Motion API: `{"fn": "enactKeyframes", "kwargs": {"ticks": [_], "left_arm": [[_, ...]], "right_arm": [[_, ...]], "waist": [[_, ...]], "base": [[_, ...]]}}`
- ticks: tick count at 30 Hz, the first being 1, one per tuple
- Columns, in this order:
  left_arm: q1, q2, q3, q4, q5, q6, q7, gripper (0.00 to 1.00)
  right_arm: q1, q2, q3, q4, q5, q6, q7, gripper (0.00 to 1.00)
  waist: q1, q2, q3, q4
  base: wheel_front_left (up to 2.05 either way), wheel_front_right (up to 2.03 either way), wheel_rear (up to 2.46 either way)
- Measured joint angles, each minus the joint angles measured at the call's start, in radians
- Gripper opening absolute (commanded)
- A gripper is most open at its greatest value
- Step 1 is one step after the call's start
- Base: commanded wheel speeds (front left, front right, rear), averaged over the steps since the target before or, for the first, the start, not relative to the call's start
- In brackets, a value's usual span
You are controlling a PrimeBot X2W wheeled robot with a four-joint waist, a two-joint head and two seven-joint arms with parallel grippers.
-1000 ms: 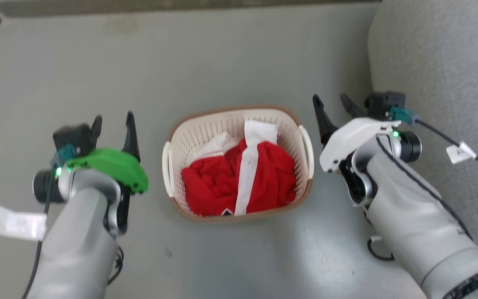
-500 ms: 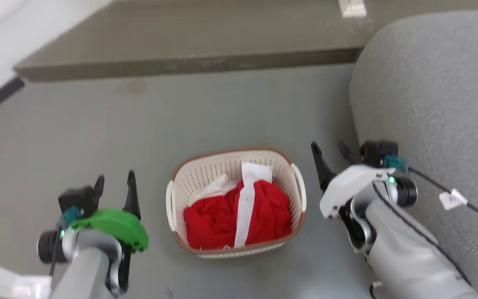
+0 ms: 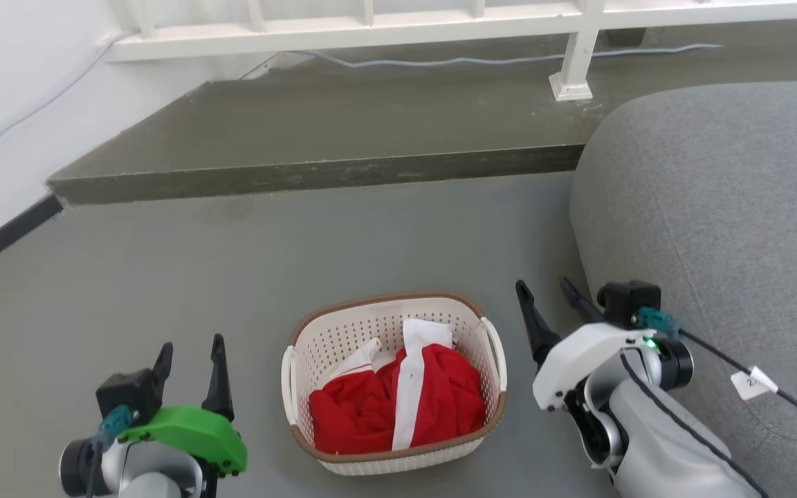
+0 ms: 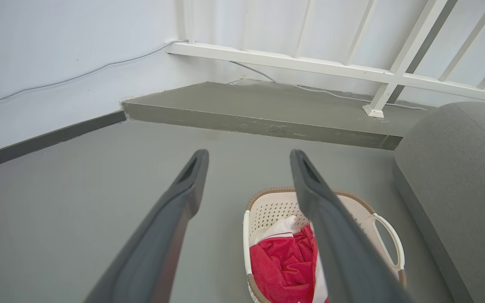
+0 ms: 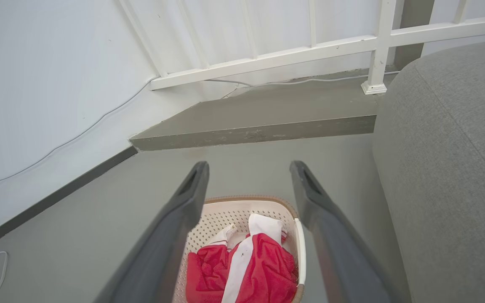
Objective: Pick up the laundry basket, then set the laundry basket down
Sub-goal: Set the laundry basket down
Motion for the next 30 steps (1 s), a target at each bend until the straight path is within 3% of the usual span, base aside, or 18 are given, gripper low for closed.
{"fn": "enactKeyframes", "kwargs": {"ticks": [30], "left_arm": [[0.183, -0.002, 0.075, -0.196, 0.094, 0.007, 0.000, 1.00]], "right_arm": [[0.178, 0.004, -0.087, -0.216, -0.101, -0.013, 0.000, 1.00]], "waist": [[0.0000, 0.0000, -0.021, -0.009]], "base": [[0.00, 0.00, 0.00]]}}
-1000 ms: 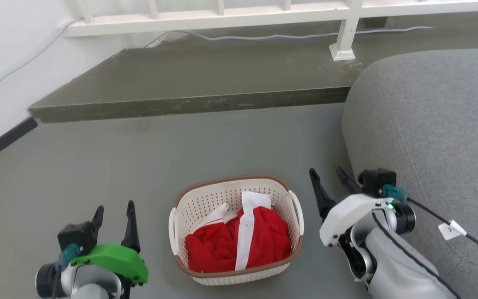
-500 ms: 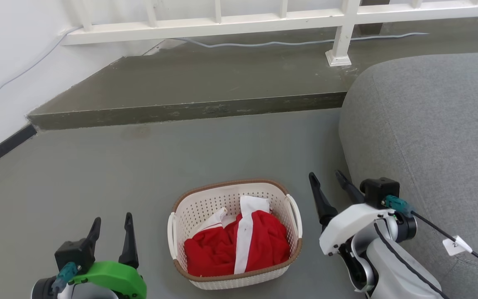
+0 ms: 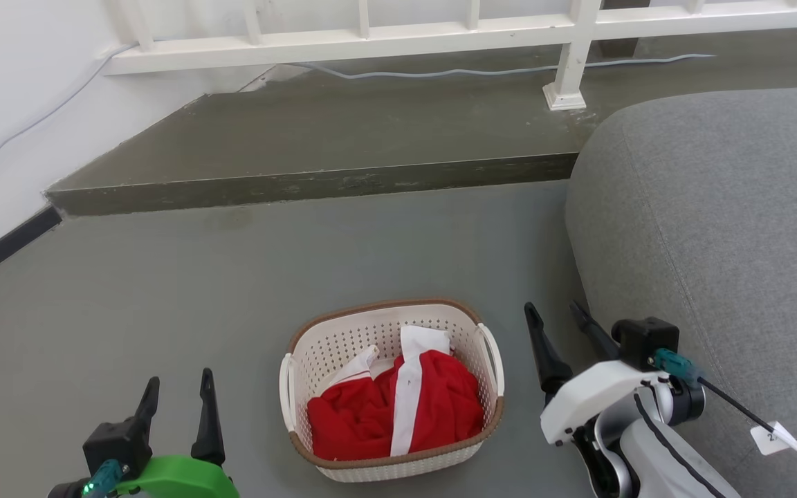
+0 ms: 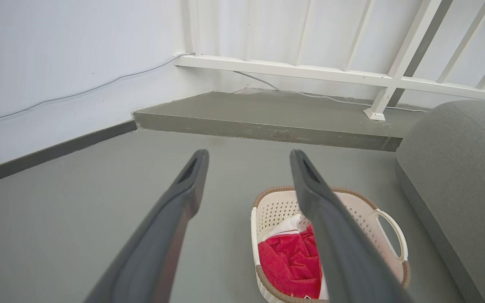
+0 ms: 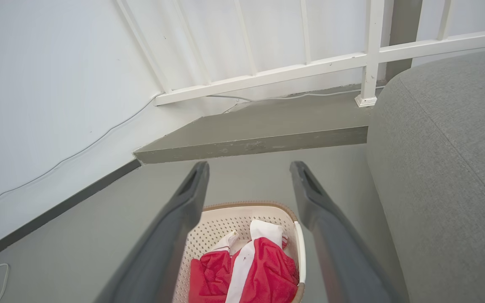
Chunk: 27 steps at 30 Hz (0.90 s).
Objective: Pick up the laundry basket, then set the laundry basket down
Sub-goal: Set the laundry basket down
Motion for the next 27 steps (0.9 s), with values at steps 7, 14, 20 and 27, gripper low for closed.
{"fn": "enactKeyframes", "kwargs": {"ticks": [7, 14, 20, 27], "left_arm": [[0.031, -0.003, 0.013, -0.030, 0.008, 0.000, 0.000, 1.00], [0.056, -0.007, 0.025, -0.053, 0.023, 0.001, 0.000, 1.00], [0.079, -0.010, 0.035, -0.072, 0.026, 0.002, 0.000, 1.00], [0.088, -0.014, 0.041, -0.085, 0.032, 0.002, 0.000, 1.00]], "right_arm": [[0.040, 0.000, -0.018, -0.029, -0.008, -0.007, 0.000, 1.00], [0.066, 0.001, -0.028, -0.049, -0.019, -0.007, 0.000, 1.00], [0.084, 0.001, -0.033, -0.068, -0.038, -0.007, 0.000, 1.00], [0.100, 0.001, -0.036, -0.079, -0.048, -0.007, 0.000, 1.00]], "waist": [[0.0000, 0.0000, 0.002, -0.001], [0.0000, 0.0000, 0.003, -0.004], [0.0000, 0.0000, 0.003, -0.005], [0.0000, 0.0000, 0.003, -0.004]], "base": [[0.00, 0.00, 0.00], [0.00, 0.00, 0.00], [0.00, 0.00, 0.00], [0.00, 0.00, 0.00]]}}
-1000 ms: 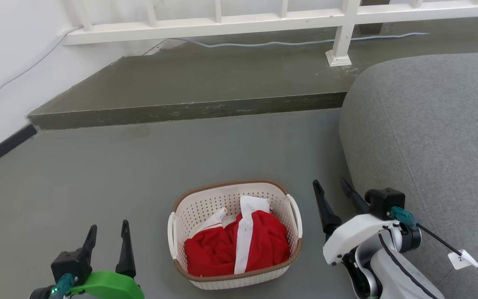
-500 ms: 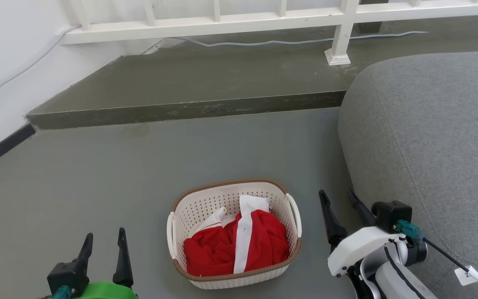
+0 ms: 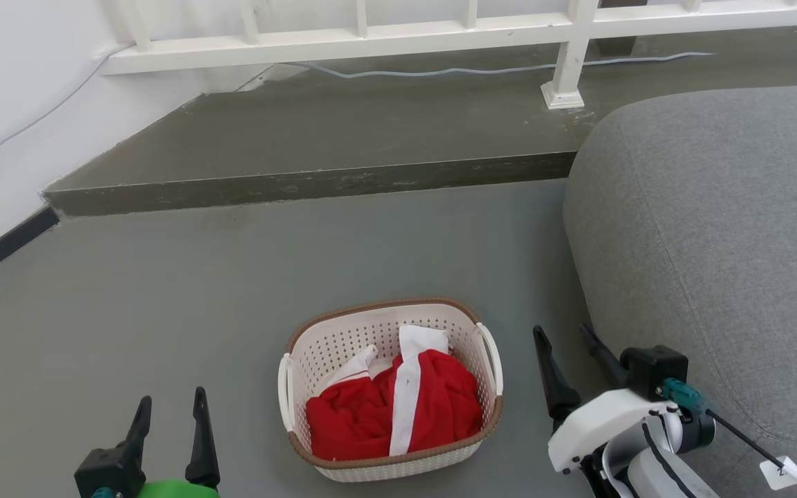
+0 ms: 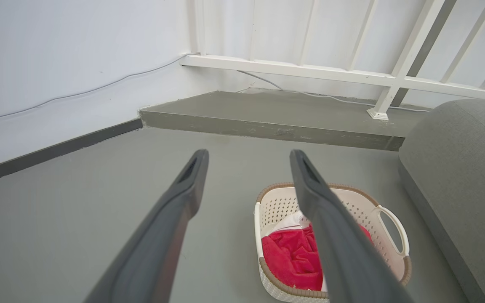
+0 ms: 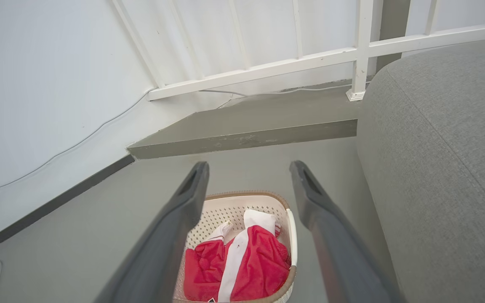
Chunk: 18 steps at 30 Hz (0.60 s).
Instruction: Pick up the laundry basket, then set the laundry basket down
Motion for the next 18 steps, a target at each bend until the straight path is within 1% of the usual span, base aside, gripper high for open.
{"fn": "enactKeyframes", "kwargs": {"ticks": [14, 15, 18], "left_arm": [[0.020, -0.004, 0.012, -0.021, 0.010, 0.000, 0.000, 1.00], [0.021, -0.005, 0.012, -0.022, 0.010, 0.000, 0.000, 0.00], [0.021, -0.010, 0.005, 0.006, 0.009, 0.000, 0.004, 0.00]], "right_arm": [[0.016, 0.001, -0.006, -0.020, -0.007, 0.000, 0.000, 1.00], [0.019, 0.001, -0.006, -0.021, -0.007, 0.000, 0.000, 0.00], [0.036, 0.001, -0.004, 0.004, -0.007, 0.000, 0.002, 0.00]], "waist": [[0.0000, 0.0000, 0.001, -0.001], [0.0000, 0.0000, 0.001, -0.001], [0.0000, 0.0000, 0.001, -0.001]], "base": [[0.00, 0.00, 0.00], [0.00, 0.00, 0.00], [0.00, 0.00, 0.00]]}}
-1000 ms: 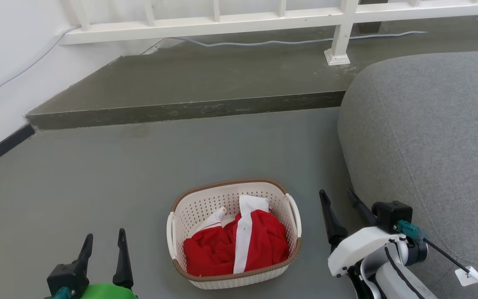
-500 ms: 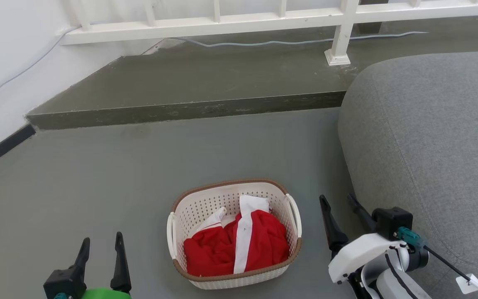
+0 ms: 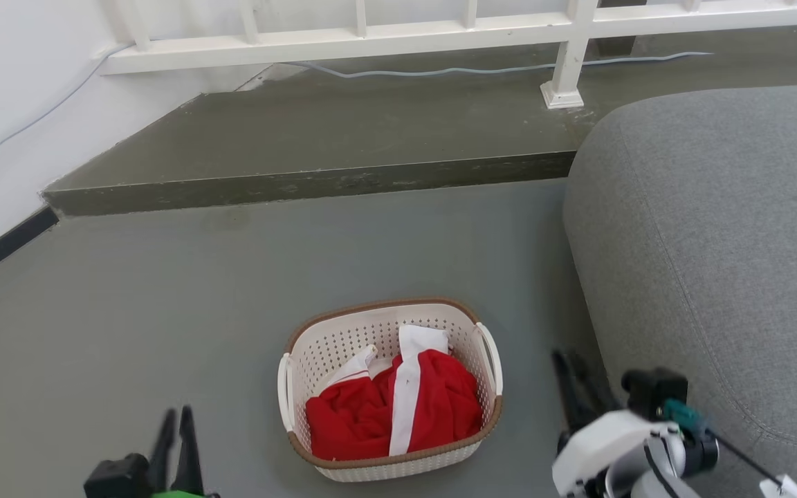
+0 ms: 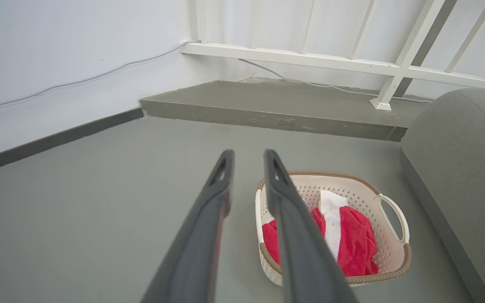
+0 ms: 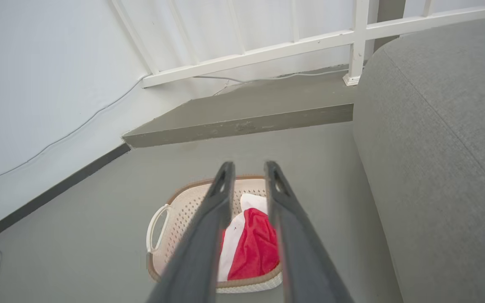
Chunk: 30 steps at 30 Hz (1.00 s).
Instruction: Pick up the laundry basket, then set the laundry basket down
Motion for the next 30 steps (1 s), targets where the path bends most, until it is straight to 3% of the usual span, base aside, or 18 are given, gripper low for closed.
{"fn": "enactKeyframes", "kwargs": {"ticks": [8, 30], "left_arm": [[0.003, -0.012, -0.003, 0.029, -0.028, -0.006, 0.006, 0.00], [-0.002, -0.013, 0.038, 0.033, -0.299, -0.050, 0.074, 0.00]], "right_arm": [[0.039, 0.000, -0.005, 0.011, 0.031, 0.002, 0.001, 0.00], [0.047, 0.000, -0.091, -0.039, 0.301, 0.036, 0.049, 0.00]], "waist": [[0.0000, 0.0000, 0.000, 0.001], [0.0000, 0.0000, 0.000, 0.005]], "base": [[0.00, 0.00, 0.00], [0.00, 0.00, 0.00]]}}
